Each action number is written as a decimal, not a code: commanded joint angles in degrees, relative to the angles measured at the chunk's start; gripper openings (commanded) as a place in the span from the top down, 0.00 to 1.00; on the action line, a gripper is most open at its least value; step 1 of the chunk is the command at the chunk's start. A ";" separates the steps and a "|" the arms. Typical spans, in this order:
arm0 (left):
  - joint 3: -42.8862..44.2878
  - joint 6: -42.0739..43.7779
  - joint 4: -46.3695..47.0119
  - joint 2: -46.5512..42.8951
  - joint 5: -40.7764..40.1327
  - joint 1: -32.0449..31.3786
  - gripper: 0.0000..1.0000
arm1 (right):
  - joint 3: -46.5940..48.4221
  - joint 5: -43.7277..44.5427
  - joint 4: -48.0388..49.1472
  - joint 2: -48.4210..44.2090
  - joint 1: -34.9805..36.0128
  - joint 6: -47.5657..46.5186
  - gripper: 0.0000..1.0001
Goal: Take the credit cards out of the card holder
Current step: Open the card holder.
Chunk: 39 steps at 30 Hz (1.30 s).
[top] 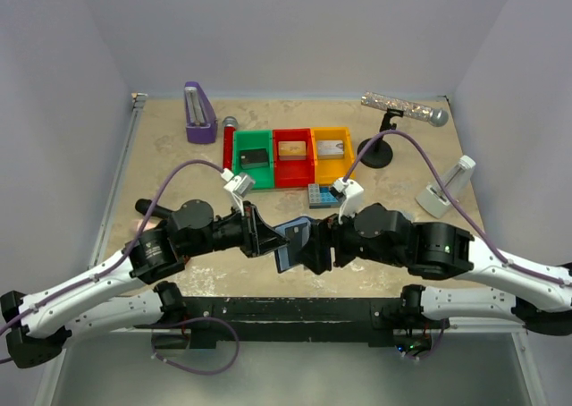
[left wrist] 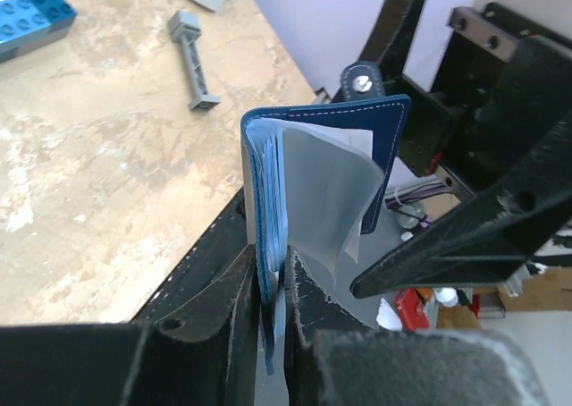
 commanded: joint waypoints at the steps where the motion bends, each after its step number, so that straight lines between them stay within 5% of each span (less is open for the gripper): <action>1: 4.77 -0.20 -7.48 2.21 -5.33 -1.16 1.00 | 4.87 6.31 -4.14 3.32 0.09 1.60 0.07; 13: 4.51 -1.26 -8.98 1.16 -7.36 -1.51 1.00 | 9.10 14.40 -13.90 11.15 0.01 4.32 0.26; 21: 3.98 -0.73 -9.68 -0.42 -7.54 -1.51 1.00 | 4.80 13.88 -10.06 7.03 0.01 3.28 0.54; 28: 1.52 -0.90 -5.20 -1.83 -4.20 -1.51 1.00 | 1.00 7.81 -3.00 4.64 -0.43 0.81 0.44; 30: 1.17 -0.90 -4.76 -2.18 -3.67 -1.51 1.00 | 1.18 7.19 -3.27 4.91 -0.52 1.07 0.54; 35: -0.23 -0.20 -4.14 -4.55 -3.32 -1.42 1.00 | -3.20 3.33 1.99 1.32 -1.75 1.16 0.96; 39: -2.95 -0.03 -3.62 -7.62 -3.41 -1.42 1.00 | -9.61 -2.90 9.37 -4.57 -3.33 0.11 1.00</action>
